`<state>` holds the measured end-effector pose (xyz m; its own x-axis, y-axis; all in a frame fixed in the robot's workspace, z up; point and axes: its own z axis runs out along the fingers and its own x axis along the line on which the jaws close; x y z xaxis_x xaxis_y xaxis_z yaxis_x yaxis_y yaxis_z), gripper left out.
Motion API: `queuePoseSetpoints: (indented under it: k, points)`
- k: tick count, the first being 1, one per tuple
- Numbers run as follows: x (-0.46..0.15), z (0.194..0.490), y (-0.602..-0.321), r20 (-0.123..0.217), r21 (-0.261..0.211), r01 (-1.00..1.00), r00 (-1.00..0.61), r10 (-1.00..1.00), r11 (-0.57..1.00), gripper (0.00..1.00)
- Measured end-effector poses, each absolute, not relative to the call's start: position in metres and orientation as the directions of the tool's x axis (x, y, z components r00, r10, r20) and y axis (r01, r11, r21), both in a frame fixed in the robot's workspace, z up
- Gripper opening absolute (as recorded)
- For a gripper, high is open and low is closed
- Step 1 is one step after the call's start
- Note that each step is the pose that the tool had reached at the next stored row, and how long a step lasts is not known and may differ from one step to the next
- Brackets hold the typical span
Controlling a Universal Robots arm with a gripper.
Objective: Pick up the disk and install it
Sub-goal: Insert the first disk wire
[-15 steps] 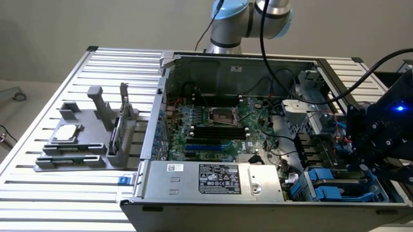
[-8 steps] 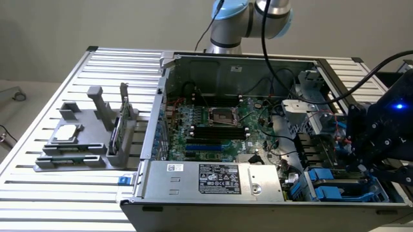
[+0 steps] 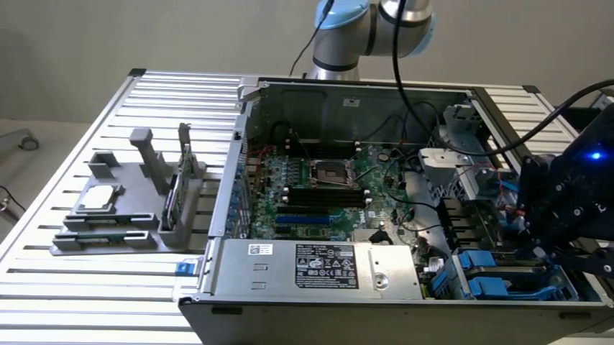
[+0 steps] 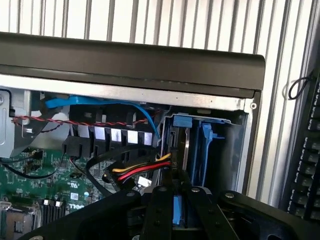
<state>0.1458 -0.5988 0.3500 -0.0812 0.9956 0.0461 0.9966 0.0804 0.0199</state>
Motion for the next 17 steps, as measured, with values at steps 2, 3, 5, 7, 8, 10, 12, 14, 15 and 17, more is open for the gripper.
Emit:
queuePoseSetpoints:
  k: [2, 3, 5, 7, 8, 10, 12, 14, 15, 17]
  points:
    - [0.1475, 0.35, -0.5986, 0.042, 0.019, 0.997, -0.072, 0.997, 0.071, 0.16]
    - [0.1482, 0.3501, -0.5984, 0.041, 0.019, 0.998, -0.067, 0.997, 0.067, 0.16]
    - [0.1491, 0.3501, -0.5979, 0.04, 0.018, 0.998, -0.058, 0.998, 0.057, 0.16]
    - [0.1493, 0.3501, -0.5978, 0.04, 0.018, 0.999, -0.044, 0.998, 0.043, 0.16]
    - [0.1494, 0.3499, -0.5977, 0.04, 0.018, 0.999, -0.035, 0.999, 0.034, 0.16]
    - [0.1495, 0.3494, -0.5975, 0.04, 0.018, 1.0, -0.016, 0.999, 0.015, 0.16]
    - [0.1497, 0.349, -0.5975, 0.039, 0.018, 1.0, -0.004, 0.999, 0.003, 0.16]
    - [0.1498, 0.3485, -0.5975, 0.039, 0.018, 1.0, -0.001, 0.999, 0.0, 0.16]
    - [0.1498, 0.3483, -0.5975, 0.038, 0.018, 1.0, 0.0, 0.999, 0.0, 0.16]
    - [0.1498, 0.3479, -0.5974, 0.038, 0.018, 1.0, 0.005, 0.999, -0.006, 0.16]
